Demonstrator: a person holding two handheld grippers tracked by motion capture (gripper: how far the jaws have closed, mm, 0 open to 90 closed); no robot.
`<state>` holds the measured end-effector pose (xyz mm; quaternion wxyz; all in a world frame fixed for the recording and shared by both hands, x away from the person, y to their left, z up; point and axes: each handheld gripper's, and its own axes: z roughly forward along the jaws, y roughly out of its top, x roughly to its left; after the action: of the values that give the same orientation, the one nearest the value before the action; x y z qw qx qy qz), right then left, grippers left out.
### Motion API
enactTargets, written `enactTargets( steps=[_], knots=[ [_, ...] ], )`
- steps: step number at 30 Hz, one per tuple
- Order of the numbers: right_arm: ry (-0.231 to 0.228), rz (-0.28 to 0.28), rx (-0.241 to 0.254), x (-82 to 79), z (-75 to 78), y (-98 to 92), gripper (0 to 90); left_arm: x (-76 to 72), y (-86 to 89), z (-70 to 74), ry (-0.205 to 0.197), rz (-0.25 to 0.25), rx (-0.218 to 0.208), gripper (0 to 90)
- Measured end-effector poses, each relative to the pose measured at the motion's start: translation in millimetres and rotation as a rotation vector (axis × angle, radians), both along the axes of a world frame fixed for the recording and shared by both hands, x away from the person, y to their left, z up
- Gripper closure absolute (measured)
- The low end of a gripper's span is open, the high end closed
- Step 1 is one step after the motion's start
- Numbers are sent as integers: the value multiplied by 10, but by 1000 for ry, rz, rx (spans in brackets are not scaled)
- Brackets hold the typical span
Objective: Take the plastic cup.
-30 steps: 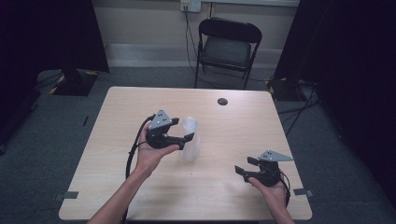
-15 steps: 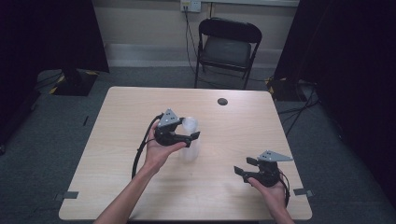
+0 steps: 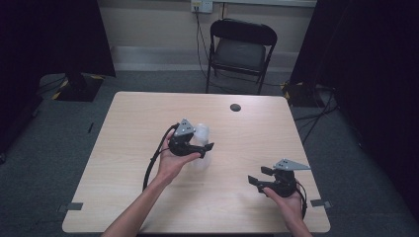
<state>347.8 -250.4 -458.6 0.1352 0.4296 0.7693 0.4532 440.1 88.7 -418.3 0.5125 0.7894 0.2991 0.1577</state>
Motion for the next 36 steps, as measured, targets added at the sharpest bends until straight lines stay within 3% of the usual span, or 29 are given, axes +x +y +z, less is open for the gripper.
enactTargets(
  steps=[4,6,9,13,20,36],
  knots=[
    [6,-3,4,9,-10,-6,297,9,19,-34,11,5,-1,222],
    [7,-4,6,9,-10,-2,297,12,18,-46,16,11,-27,227],
    [8,-3,5,7,-8,1,292,10,7,-56,22,11,-33,236],
    [9,-7,9,10,-14,-5,292,-7,-7,-40,8,7,-20,299],
    [10,-12,11,6,-11,-8,292,-7,-3,-35,20,11,-31,302],
    [7,-8,15,8,-8,-13,292,-45,21,56,-1,18,-47,305]
  ],
)
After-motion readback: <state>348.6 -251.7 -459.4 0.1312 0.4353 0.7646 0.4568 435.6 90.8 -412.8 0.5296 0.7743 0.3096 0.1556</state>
